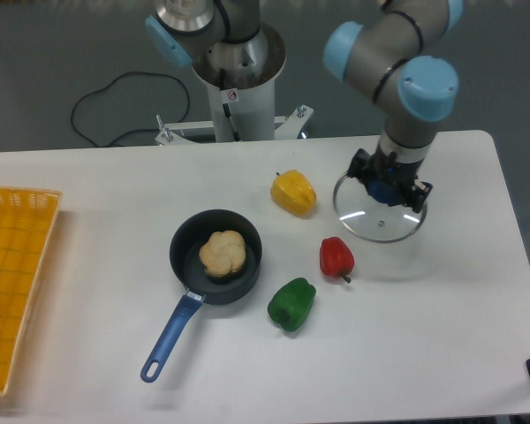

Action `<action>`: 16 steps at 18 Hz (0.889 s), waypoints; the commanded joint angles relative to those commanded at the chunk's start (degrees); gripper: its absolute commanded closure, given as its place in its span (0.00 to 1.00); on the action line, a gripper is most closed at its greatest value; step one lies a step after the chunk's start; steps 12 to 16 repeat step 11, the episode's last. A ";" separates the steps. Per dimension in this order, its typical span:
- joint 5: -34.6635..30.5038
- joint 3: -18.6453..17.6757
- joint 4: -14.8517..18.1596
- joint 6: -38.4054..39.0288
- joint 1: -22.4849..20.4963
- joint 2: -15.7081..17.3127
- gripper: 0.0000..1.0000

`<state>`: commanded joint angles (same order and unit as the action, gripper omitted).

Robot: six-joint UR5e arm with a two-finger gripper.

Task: Open the lid
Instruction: 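Carry the lid away from the saucepan past the red pepper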

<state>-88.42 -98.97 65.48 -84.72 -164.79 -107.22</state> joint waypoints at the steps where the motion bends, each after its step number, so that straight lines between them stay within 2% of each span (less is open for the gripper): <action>1: 0.00 0.44 0.09 -0.96 -0.27 -0.27 0.69; 7: -0.09 0.71 0.09 -8.43 -3.69 -0.88 0.69; 16: -0.61 0.80 -0.09 -8.97 -4.57 -0.97 0.69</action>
